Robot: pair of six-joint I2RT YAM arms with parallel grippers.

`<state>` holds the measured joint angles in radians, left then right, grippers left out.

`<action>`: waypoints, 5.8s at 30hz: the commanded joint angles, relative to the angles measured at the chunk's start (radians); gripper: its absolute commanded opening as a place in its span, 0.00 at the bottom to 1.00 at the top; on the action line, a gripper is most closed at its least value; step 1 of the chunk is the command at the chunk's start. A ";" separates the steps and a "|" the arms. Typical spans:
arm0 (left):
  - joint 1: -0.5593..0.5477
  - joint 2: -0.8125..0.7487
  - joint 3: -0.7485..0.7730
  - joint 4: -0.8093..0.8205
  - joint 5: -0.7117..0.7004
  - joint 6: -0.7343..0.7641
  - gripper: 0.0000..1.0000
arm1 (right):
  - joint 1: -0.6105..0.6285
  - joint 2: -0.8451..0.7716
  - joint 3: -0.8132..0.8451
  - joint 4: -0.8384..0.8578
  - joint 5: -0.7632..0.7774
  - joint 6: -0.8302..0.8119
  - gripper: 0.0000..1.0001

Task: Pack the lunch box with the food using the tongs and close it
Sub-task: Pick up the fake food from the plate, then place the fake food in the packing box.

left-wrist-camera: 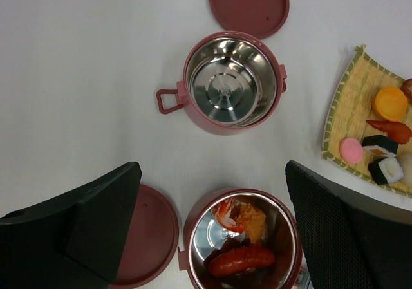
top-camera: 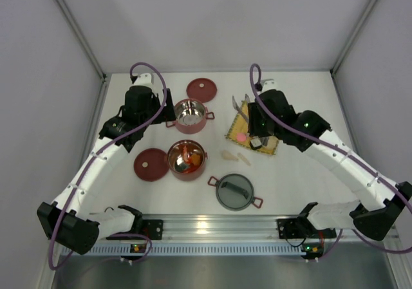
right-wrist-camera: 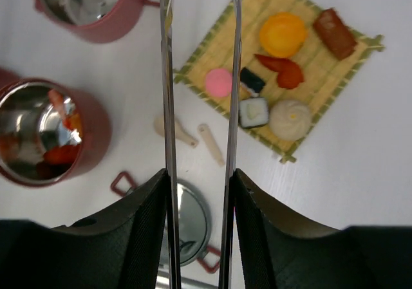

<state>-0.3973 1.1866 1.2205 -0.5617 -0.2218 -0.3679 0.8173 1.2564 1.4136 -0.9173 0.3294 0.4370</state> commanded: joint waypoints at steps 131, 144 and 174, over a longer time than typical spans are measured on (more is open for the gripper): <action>-0.003 -0.015 -0.013 0.023 0.009 -0.002 0.99 | -0.500 -0.095 -0.211 0.090 -0.099 -0.170 0.20; -0.003 -0.010 -0.013 0.023 0.006 -0.002 0.99 | -0.321 -0.150 -0.145 0.069 -0.251 -0.118 0.18; -0.003 -0.015 -0.015 0.019 -0.002 -0.003 0.99 | 0.295 0.009 -0.076 0.153 -0.271 0.026 0.31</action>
<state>-0.3973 1.1866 1.2152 -0.5617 -0.2218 -0.3679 1.0916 1.2713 1.2793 -0.8196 0.0311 0.4480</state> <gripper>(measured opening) 0.991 0.316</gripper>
